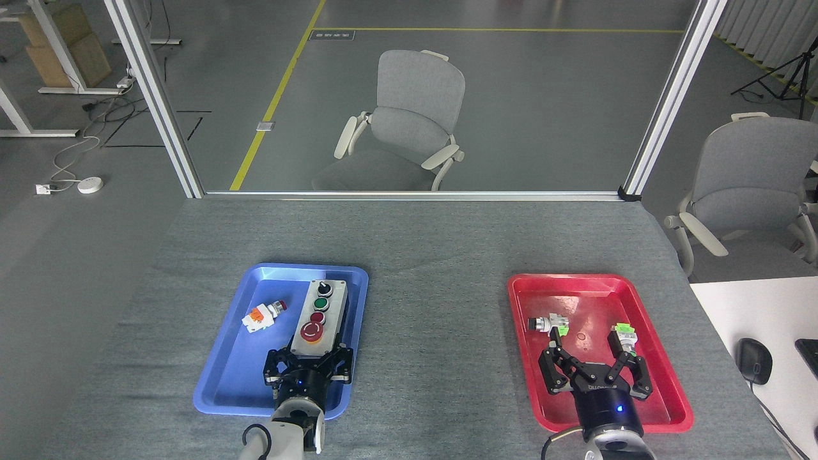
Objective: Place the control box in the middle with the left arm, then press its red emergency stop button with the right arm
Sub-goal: 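Close the left gripper on the near end of the control box, then lift the control box off the blue tray and carry it toward the table middle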
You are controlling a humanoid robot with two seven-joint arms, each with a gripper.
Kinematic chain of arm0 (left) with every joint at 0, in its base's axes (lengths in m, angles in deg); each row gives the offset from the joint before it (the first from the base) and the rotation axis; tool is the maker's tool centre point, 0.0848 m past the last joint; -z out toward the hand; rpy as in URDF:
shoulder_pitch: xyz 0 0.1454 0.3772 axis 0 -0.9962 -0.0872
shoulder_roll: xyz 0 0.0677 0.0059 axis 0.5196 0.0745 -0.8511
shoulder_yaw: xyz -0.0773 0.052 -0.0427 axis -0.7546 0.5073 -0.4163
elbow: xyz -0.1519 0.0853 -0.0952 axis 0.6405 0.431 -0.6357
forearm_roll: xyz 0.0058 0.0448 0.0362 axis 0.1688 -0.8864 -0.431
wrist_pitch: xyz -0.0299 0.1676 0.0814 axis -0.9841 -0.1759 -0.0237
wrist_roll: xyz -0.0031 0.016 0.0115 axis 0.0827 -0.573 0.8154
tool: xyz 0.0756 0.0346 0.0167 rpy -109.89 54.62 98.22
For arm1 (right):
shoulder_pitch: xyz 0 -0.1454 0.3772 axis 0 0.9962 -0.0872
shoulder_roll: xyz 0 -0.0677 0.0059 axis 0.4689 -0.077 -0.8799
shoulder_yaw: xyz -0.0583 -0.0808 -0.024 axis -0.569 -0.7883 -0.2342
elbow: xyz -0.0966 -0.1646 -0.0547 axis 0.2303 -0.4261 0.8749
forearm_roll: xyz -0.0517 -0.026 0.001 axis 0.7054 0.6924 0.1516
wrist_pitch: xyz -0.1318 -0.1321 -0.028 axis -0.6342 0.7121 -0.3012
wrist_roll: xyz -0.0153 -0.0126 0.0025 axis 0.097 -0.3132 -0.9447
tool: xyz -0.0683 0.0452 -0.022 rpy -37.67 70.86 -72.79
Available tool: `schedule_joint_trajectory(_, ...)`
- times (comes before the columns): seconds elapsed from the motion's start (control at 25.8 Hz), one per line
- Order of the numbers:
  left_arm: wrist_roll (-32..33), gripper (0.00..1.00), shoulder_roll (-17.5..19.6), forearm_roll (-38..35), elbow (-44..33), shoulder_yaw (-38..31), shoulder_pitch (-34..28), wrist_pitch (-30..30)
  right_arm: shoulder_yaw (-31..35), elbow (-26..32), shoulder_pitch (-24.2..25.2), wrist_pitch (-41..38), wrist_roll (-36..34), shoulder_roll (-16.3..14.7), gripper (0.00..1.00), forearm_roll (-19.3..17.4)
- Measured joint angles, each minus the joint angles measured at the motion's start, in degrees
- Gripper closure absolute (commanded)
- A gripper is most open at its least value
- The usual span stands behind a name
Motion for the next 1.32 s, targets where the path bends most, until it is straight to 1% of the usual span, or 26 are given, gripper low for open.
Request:
schedule_joint_trajectory(0.04, -0.02, 0.67, 0.10, 0.02, 0.18, -0.01, 0.10, 0.55, -0.01, -0.02, -0.17, 0.03, 0.06, 0.02, 0.01, 0.00)
schedule_joint_trajectory(0.12, 0.03, 0.91, 0.24, 0.06, 0.28, -0.02, 0.28, 1.81, -0.03, -0.01, -0.50, 0.11, 0.35, 0.02, 0.01, 0.01)
schedule_joint_trajectory(0.16, 0.08, 1.00, 0.29, 0.08, 0.26, -0.03, 0.34, 2.49, -0.04, -0.01, -0.57, 0.15, 0.48, 0.01, 0.01, 0.03)
schedule_joint_trajectory(0.31, -0.37, 1.00, 0.53, 0.10, -0.47, -0.08, 0.39, 4.25, -0.05, 0.00, -0.58, 0.23, 0.64, -0.19, 0.01, 0.12)
schedule_joint_trajectory(0.43, -1.75, 1.00, 0.73, -0.01, -2.41, -0.07, 0.45, 4.58, 0.26, 0.00, -0.37, 0.23, 0.82, -0.43, 0.01, 0.12)
schedule_joint_trajectory(0.5, -1.76, 1.00, 1.15, -0.05, -5.48, -0.07, 0.13, 4.56, 0.40, 0.00, -0.20, 0.08, 0.72, -0.51, 0.01, 0.08)
schedule_joint_trajectory(0.62, -2.16, 1.00, 2.26, -0.06, -12.02, -0.03, -0.61, 3.94, 0.52, 0.00, 0.12, 0.04, 0.32, -0.53, 0.01, 0.03)
schedule_joint_trajectory(0.7, -2.37, 1.00, 2.32, -0.20, -15.75, 0.19, -1.22, 3.87, 0.57, 0.00, 0.28, 0.05, 0.21, -0.54, 0.01, 0.03)
schedule_joint_trajectory(0.78, -2.38, 1.00, 1.24, -0.38, -18.04, 0.84, -1.70, 3.68, 0.63, 0.00, 0.38, 0.05, 0.15, -0.67, 0.01, 0.04)
schedule_joint_trajectory(0.85, -1.73, 1.00, -1.16, -0.65, -18.76, 1.94, -1.82, 3.57, 0.67, 0.00, 0.39, 0.05, 0.15, -0.81, 0.01, 0.06)
schedule_joint_trajectory(0.93, -1.31, 1.00, -2.92, -0.80, -18.30, 3.35, -1.76, 3.00, 0.72, 0.00, 0.39, 0.10, 0.14, -0.90, 0.01, 0.07)
schedule_joint_trajectory(1.01, -0.75, 1.00, -4.06, -0.60, -16.82, 6.41, -1.00, 1.13, 0.73, 0.00, 0.39, 0.21, 0.13, -0.92, 0.01, 0.07)
schedule_joint_trajectory(1.2, -0.62, 1.00, -4.86, 1.71, -10.29, 15.82, 1.87, -2.24, 0.63, 0.00, 0.45, 0.16, 0.01, -0.95, 0.01, 0.15)
schedule_joint_trajectory(1.32, -0.56, 1.00, -5.03, 3.85, -5.78, 21.33, 3.23, -2.34, 0.66, 0.00, 0.46, 0.07, -0.06, -1.00, 0.01, 0.19)
